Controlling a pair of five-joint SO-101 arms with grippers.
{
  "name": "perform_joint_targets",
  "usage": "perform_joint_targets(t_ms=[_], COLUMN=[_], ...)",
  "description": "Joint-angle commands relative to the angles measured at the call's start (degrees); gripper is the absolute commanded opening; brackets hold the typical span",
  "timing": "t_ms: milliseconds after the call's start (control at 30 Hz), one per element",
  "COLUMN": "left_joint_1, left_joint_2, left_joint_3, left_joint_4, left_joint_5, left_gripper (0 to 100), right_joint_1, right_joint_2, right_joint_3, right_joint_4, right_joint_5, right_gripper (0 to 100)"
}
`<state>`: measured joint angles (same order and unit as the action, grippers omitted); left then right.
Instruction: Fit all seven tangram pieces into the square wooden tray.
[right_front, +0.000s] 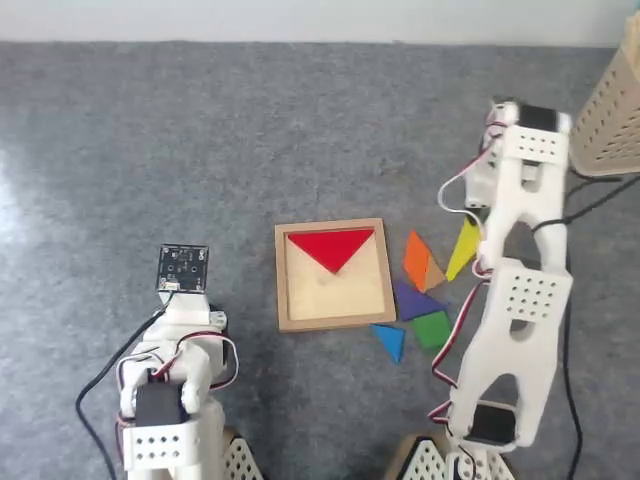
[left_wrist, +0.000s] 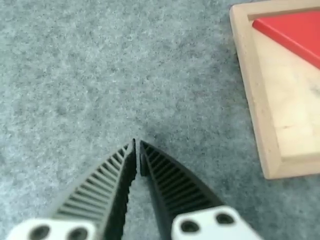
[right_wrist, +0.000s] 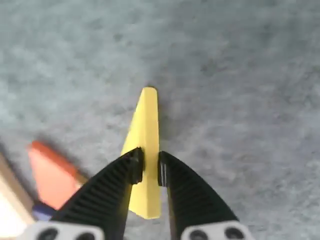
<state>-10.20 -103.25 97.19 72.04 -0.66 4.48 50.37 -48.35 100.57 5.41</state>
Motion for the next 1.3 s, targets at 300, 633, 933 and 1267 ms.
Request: perform_joint_targets(t_ms=[300, 633, 933, 1267], left_joint_1=[-0.1, -0.1, -0.1, -0.1], left_joint_2=[-1.0, -1.0, -1.0, -1.0], left_joint_3=[-0.7, -0.7, -0.7, -0.7], left_joint_4=[0.3, 0.3, 0.3, 0.3], left_joint_5=[0.4, 0.4, 0.4, 0.4], left_gripper=[1, 1, 1, 1], right_joint_1=[-6.9, -7.6, -6.6, -14.6], right_joint_2=[-2.2, 4.0, -7.5, -36.1], right_joint_3=[4.0, 3.8, 7.7, 30.0], right_joint_4=[2.2, 2.2, 2.4, -2.9], right_joint_5=[-3.5, -3.4, -3.8, -7.7], right_gripper=[3.2, 2.9, 0.6, 0.6])
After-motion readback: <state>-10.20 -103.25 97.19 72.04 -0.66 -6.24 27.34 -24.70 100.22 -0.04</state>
